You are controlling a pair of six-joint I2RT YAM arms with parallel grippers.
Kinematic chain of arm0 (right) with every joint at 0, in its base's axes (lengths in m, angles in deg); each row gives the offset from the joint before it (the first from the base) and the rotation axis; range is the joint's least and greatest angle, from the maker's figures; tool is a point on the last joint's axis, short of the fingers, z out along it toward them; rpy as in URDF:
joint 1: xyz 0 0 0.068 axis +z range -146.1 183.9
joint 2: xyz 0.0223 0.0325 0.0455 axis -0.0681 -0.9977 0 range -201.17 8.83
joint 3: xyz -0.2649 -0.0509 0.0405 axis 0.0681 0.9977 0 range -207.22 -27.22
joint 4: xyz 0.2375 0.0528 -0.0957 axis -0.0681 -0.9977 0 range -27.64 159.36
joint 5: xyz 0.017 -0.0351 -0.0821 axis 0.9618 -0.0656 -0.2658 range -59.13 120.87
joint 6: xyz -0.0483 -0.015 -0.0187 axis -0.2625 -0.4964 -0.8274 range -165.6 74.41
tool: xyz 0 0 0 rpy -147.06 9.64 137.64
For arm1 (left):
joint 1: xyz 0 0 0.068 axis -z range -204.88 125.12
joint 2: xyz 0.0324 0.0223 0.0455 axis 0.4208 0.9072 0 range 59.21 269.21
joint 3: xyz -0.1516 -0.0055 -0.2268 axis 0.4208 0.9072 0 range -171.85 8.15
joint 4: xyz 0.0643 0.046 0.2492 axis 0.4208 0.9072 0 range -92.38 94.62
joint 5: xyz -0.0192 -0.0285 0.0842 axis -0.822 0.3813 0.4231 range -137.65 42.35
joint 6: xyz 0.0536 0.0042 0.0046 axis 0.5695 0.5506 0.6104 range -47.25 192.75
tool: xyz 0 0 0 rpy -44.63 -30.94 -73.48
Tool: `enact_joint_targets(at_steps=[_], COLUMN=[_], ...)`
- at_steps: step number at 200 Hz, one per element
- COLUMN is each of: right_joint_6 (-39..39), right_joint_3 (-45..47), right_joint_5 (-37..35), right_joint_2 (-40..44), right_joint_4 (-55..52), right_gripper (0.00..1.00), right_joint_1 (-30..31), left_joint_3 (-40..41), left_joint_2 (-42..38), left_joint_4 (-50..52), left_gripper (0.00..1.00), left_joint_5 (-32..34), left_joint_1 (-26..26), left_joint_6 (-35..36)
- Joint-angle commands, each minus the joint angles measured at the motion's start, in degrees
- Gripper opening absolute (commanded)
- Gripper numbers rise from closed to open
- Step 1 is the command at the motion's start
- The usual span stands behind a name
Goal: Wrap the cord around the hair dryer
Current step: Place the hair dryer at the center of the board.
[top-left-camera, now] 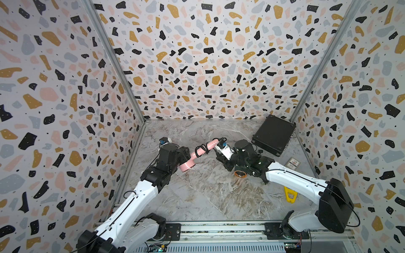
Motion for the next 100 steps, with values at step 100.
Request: enact_joint_targets(at_steps=[100], right_joint_6=[19.57], right_joint_3=[-35.94], right_joint_5=[3.36], right_joint_2=[-22.85], right_joint_4=[-42.27], right_gripper=[0.00], right_joint_1=[-5.06], left_joint_3=[-25.22], left_joint_2=[34.96], left_joint_4=[9.83], left_gripper=[0.00], left_joint_5=[-0.82], left_joint_1=[-0.27], left_joint_6=[30.60])
